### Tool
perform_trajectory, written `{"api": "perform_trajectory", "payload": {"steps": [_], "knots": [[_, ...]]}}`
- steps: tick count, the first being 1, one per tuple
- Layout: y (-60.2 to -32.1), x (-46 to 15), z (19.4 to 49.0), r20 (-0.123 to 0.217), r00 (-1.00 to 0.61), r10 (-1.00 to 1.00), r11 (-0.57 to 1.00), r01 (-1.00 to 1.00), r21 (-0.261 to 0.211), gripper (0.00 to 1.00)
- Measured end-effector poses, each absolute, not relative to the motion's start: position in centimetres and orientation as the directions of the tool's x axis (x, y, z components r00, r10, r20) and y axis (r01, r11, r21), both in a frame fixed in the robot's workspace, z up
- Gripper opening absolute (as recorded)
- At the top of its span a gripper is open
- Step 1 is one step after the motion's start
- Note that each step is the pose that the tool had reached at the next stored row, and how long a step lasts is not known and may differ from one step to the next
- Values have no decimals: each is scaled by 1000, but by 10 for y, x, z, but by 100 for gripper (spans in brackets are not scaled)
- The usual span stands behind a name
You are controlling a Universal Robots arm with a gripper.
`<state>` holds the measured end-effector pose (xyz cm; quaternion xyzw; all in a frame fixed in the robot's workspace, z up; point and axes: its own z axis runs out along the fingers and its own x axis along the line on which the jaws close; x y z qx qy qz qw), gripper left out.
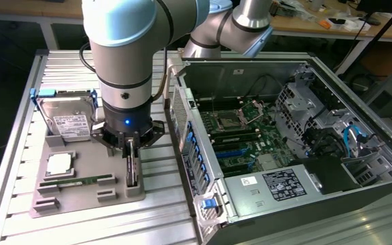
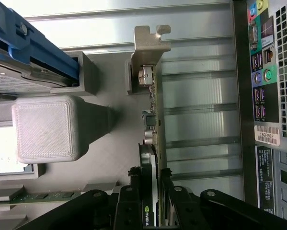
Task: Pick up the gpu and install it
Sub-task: 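Pick up the gpu and move the gpu toward the slot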
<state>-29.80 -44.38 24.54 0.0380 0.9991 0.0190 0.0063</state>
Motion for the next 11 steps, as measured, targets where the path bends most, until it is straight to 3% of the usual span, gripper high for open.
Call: {"api": "perform_trajectory", "payload": {"steps": [11], "knots": [[-444,-298,245,-11,-997,76,996,76,39,27]]}}
